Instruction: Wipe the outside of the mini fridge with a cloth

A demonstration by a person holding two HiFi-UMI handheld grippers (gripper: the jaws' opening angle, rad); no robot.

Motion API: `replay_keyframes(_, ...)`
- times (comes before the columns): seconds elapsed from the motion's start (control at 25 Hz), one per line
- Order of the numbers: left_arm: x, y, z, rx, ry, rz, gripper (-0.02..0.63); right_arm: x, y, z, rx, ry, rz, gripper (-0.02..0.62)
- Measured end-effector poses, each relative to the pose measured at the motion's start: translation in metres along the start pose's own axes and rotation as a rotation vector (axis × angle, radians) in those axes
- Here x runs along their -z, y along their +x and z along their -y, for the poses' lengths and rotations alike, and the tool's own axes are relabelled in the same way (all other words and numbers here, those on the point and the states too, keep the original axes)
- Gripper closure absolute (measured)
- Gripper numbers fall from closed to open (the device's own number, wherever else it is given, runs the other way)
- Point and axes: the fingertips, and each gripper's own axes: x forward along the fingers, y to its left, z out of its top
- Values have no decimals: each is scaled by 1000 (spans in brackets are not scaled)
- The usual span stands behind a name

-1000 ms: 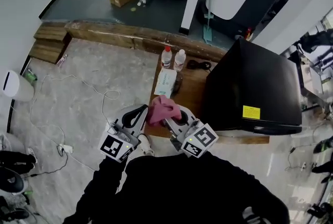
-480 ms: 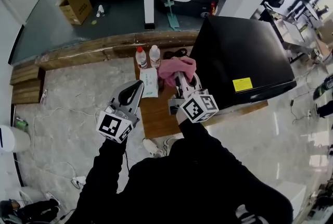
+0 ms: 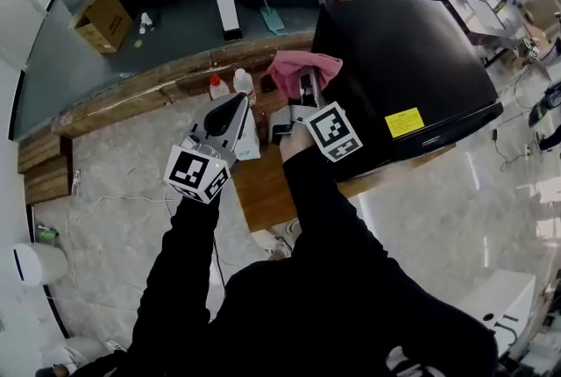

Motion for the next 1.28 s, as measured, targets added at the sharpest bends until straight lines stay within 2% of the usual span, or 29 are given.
replay_keyframes(0.16, 3, 29, 0, 28, 16, -13, 600, -10, 14, 28, 59, 90, 54, 532)
replay_keyframes(0.48, 14, 75, -10, 70, 29, -41, 600, -19, 43, 77, 143, 205, 120, 532)
replay_keyframes(0.76, 26, 103, -14, 101, 23, -61, 600, -21, 55, 92, 156, 279, 154, 531)
replay_keyframes(0.92, 38, 109, -15, 118, 14, -82, 600, -16, 54, 99, 163, 318, 170, 528)
replay_keyframes(1.28, 87, 103, -8, 166, -15, -134, 600, 12, 45, 150, 214, 369, 169, 528)
